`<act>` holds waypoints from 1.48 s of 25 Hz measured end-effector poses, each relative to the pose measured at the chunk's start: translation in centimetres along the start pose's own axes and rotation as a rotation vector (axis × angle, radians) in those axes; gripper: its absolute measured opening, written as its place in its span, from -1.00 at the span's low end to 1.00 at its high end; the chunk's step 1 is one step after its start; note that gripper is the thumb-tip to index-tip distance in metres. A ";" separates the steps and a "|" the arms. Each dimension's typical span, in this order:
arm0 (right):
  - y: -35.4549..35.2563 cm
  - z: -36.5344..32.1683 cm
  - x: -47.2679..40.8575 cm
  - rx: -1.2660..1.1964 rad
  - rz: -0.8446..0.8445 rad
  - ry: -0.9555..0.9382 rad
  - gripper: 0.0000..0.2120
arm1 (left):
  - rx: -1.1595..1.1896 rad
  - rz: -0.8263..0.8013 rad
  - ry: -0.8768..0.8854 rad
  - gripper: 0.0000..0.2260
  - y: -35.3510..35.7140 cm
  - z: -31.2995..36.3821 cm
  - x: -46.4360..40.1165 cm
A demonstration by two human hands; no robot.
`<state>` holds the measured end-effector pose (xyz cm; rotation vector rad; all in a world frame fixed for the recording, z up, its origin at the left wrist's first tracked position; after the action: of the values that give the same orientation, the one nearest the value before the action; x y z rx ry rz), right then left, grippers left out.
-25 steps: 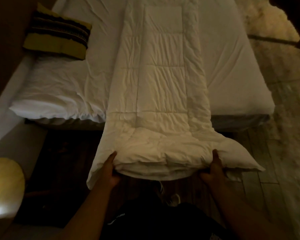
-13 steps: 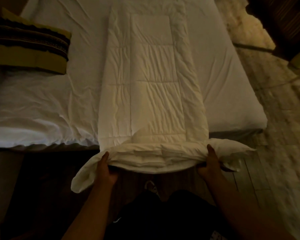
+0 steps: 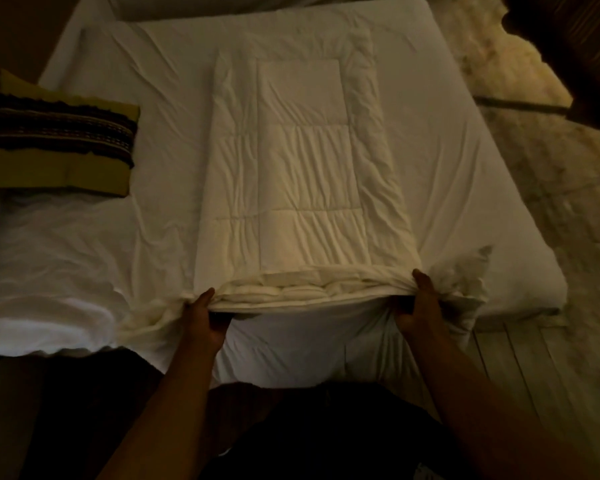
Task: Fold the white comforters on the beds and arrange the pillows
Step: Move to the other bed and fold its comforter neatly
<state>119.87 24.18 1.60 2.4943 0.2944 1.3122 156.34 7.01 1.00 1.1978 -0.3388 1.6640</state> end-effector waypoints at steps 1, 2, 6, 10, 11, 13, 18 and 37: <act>1.3 -0.6 -0.8 0.008 0.020 0.004 -0.41 | 0.005 0.005 0.006 -0.72 1.3 0.7 -0.3; 2.7 -1.2 -1.5 0.010 0.025 0.004 -0.42 | 0.024 -0.019 0.025 -0.72 2.8 1.3 -0.7; 8.2 -3.4 -3.6 -0.007 -0.002 -0.023 -0.44 | 0.010 -0.074 0.073 -0.66 8.3 4.2 -1.8; 13.4 -4.7 -5.7 -0.083 0.013 -0.053 -0.42 | 0.034 -0.099 0.068 -0.64 12.7 7.3 -4.0; 14.8 -5.0 -6.3 -0.087 0.016 -0.061 -0.42 | 0.044 -0.095 0.059 -0.65 13.5 8.2 -4.9; 16.9 -5.5 -7.3 -0.075 0.029 -0.091 -0.43 | 0.034 -0.113 0.045 -0.73 15.1 9.5 -6.4; 21.5 -6.2 -9.6 -0.082 0.117 -0.164 -0.38 | -0.041 -0.141 0.007 -0.87 18.8 13.0 -10.9; 40.6 -10.5 -24.6 0.014 0.225 -0.203 -0.44 | -0.169 -0.120 0.008 -0.90 38.2 21.2 -24.8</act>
<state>98.94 -19.65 3.01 2.7085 -0.0247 1.1222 135.58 -38.69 2.21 1.0649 -0.3869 1.5050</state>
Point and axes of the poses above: each hand's wrist, its own x-axis away from the middle knuckle, its own y-axis out of the palm, z = x × y, the point moved 4 cm from there along -x, towards the middle knuckle, and after that the axes turned 5 degrees about -y, right-handed, at the moved point
